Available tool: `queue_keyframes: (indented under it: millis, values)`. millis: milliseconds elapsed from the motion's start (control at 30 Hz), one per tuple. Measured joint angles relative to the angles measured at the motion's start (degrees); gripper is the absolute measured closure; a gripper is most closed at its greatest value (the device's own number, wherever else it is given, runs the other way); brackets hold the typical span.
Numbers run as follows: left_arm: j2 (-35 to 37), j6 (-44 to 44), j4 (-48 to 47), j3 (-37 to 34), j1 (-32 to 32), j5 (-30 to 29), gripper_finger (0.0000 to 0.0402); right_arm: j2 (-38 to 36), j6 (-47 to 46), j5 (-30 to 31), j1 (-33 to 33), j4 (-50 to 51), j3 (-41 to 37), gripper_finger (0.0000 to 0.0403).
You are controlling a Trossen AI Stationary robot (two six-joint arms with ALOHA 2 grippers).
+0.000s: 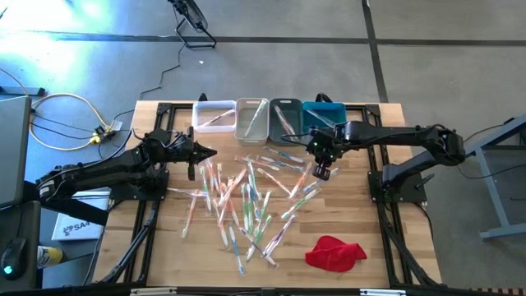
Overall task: Pick & Place Toothbrushes
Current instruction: Put the blue toothbrush into the blue bin
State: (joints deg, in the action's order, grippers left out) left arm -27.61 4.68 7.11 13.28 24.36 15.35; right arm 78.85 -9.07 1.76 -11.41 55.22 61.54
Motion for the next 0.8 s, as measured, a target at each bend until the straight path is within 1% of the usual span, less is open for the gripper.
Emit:
queue_keyframes:
  millis: [100, 200, 300, 367, 500, 633, 800]
  values:
    - [0.0, 0.0, 0.0, 0.0, 0.0, 0.0, 0.0401, 0.0, -0.4, 1.7, 0.9, 0.7, 0.0, 0.0354]
    - [0.0, 0.0, 0.0, 0.0, 0.0, 0.0, 0.0401, 0.0, -1.1, 3.7, 1.9, 1.0, 0.0, 0.0314]
    - [0.0, 0.0, 0.0, 0.0, 0.0, 0.0, 0.0401, 0.0, -1.1, 3.9, 3.0, 0.8, -0.3, 0.0277]
    - [0.0, 0.0, 0.0, 0.0, 0.0, 0.0, 0.0401, 0.0, -0.8, 3.8, 3.7, 1.0, -1.1, 0.0261]
    - [0.0, 0.0, 0.0, 0.0, 0.0, 0.0, 0.0401, 0.0, -0.7, 3.9, 4.9, 0.8, -3.4, 0.0250]
    - [0.0, 0.0, 0.0, 0.0, 0.0, 0.0, 0.0401, 0.0, -1.7, 4.1, 5.6, -0.2, -6.3, 0.0254]
    - [0.0, 0.0, 0.0, 0.0, 0.0, 0.0, 0.0401, 0.0, -5.3, 4.1, 5.6, -2.4, -9.5, 0.0258]
